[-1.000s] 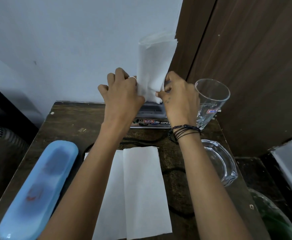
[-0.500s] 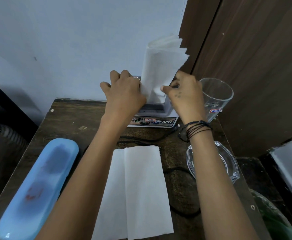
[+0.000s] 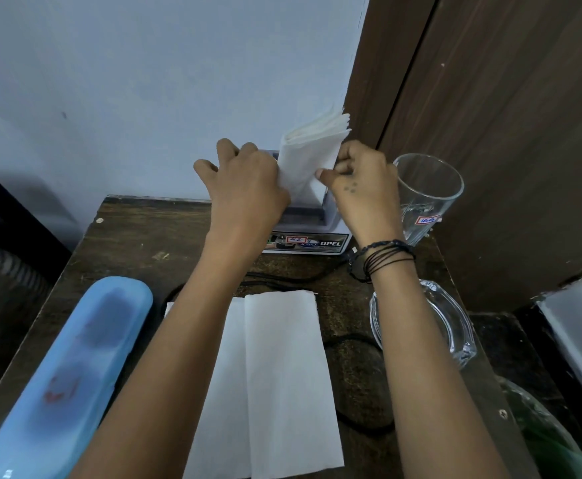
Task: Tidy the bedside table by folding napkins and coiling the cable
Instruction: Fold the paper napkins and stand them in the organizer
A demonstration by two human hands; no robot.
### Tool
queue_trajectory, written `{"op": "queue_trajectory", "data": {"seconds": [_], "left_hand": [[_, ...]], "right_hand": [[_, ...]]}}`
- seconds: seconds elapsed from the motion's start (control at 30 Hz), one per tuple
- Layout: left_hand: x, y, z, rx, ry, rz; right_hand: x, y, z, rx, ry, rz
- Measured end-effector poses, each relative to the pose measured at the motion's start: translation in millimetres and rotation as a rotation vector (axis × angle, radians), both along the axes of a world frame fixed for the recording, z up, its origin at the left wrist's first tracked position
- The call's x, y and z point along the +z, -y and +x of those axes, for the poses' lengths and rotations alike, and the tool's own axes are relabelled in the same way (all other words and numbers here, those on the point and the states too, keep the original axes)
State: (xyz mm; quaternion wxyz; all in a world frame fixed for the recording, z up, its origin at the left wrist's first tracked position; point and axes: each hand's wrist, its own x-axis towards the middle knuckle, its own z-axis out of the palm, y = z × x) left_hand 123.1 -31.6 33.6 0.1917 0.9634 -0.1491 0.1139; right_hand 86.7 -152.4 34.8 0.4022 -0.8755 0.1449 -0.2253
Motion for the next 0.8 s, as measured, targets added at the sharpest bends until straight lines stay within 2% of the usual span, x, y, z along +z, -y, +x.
{"op": "queue_trajectory", "data": {"seconds": [0.1, 0.23, 0.3, 0.5, 0.67, 0.8], "left_hand": [[1.6, 0.4, -1.5, -0.034, -0.082, -0.018], [8.2, -5.6, 3.9, -0.036, -0.231, -0.304], [5.8, -4.1, 4.3, -0.030, -0.190, -0.361], [-3.2, 0.6, 0.5, 0.007, -0.018, -0.354], [-6.9, -0.6, -9.4, 0.017, -0.016, -0.347], [-0.4, -7.1, -36.2, 0.063, 0.032, -0.443]], "right_hand": [[1.9, 0.8, 0.5, 0.000, -0.033, -0.047], [4.1, 0.8, -0.2, 0.039, 0.039, 0.193], [1.0, 0.6, -0.4, 0.009, 0.048, 0.166], [-1.8, 0.2, 2.1, -0.046, 0.016, 0.124], [3.0, -2.6, 0.4, -0.053, 0.016, 0.132], [11.4, -11.2, -12.8, -0.096, 0.092, 0.117]]}}
